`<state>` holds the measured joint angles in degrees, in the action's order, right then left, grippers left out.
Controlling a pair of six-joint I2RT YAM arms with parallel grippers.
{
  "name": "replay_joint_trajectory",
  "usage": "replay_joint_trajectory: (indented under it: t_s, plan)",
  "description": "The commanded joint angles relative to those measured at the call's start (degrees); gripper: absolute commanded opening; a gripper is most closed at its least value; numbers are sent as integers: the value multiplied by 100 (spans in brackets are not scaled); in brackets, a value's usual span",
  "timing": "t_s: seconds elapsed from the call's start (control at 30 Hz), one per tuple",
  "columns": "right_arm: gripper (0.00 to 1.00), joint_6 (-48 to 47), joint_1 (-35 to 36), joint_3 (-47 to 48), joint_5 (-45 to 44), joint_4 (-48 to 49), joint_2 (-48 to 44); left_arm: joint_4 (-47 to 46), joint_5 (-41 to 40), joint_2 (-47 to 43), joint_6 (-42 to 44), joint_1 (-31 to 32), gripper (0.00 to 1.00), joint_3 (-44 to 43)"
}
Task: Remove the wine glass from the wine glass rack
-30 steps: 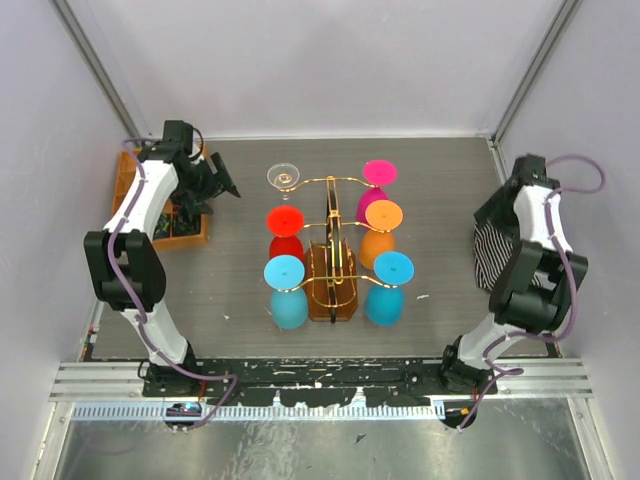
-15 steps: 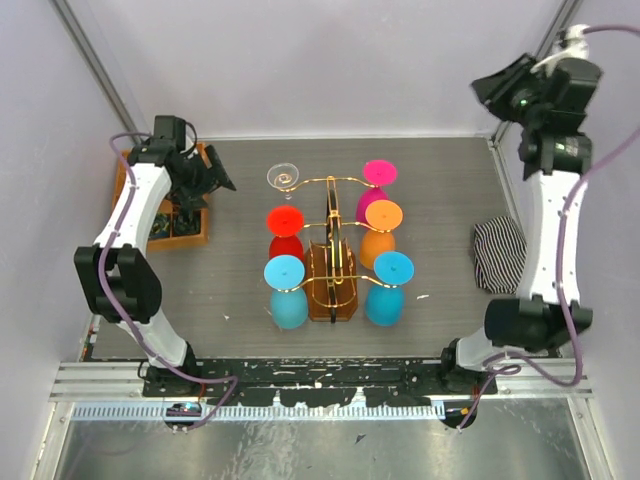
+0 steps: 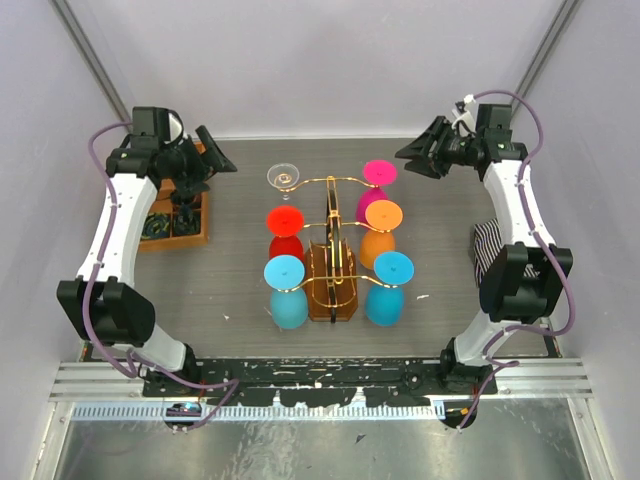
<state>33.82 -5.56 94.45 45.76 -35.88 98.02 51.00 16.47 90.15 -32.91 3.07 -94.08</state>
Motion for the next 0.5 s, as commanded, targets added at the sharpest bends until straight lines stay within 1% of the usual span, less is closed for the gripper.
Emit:
replay_joint_trajectory:
  t_s: [0.0,0.2,0.23,0.27,0.33,0.47]
  plan:
    - [53,-119,234,-332,500,338,-534,-307,329,-257,-128,9,92,-353]
    - [48,-172,468,-696,398,421,-591,-174,375,-206,-150,9,92,-416]
    - [45,-188,487,-698,395,428,-591,-185,375,-219,-159,9,92,-399]
    - [40,-193,494,-695,406,437,-591,-187,365,-238,-155,9,92,-392]
    - [33,-187,495,-672,414,450,-582,-172,360,-253,-148,9,92,-391]
    - [25,-211,495,-585,386,388,-611,-127,366,-252,-138,9,92,-383]
